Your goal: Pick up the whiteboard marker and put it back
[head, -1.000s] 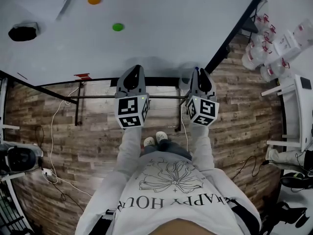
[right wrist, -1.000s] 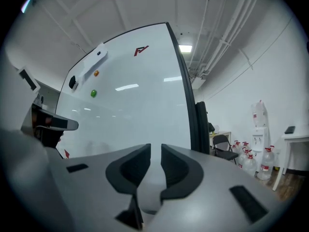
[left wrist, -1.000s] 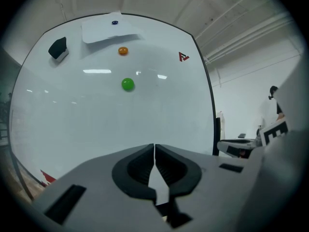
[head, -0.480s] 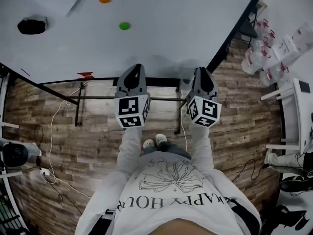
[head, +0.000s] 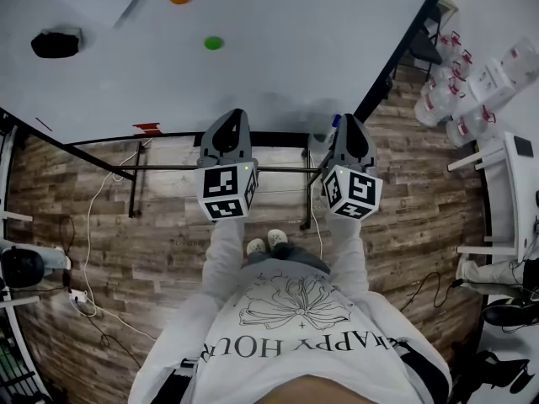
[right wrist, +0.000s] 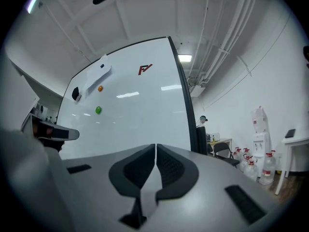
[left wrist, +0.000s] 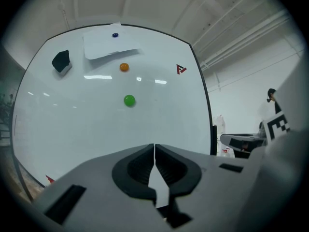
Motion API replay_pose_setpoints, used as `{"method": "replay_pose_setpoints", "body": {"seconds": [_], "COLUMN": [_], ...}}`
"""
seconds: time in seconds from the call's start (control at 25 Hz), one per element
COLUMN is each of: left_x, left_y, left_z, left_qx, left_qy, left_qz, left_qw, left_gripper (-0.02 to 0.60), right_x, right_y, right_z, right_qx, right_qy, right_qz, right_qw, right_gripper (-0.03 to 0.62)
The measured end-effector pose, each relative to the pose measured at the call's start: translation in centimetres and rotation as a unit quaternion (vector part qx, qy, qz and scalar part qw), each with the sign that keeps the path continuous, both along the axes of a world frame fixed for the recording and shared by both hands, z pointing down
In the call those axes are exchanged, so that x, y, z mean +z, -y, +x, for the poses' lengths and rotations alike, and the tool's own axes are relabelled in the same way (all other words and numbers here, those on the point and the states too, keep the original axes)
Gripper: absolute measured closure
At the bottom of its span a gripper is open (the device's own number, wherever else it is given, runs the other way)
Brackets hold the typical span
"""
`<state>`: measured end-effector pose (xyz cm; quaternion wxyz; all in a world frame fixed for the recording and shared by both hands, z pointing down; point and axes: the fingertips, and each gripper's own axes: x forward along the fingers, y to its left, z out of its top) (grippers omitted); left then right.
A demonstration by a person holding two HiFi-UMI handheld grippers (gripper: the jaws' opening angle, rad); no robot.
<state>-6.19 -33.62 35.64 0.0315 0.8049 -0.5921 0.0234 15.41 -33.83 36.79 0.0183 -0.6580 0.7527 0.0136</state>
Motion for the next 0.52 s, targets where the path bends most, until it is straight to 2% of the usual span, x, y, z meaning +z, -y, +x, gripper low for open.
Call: {"method": "replay_pose_setpoints", "body": {"seconds": [0.52], "left_x": [-0.07], "left_y": [-0.4], "left_z": [0.11], "left_qx": [0.002], "left_qy": [0.0], "left_qz": [0.002], "left_qw": [1.0], "left_gripper": [0.572], "right_x": [-0.59], "right_y": [-0.53], "right_z": [-0.06], "right_qx": [0.004], "right_qy": [0.005], "right_qz": [0.009], "right_qw": [1.0], "right_gripper": [0.591]}}
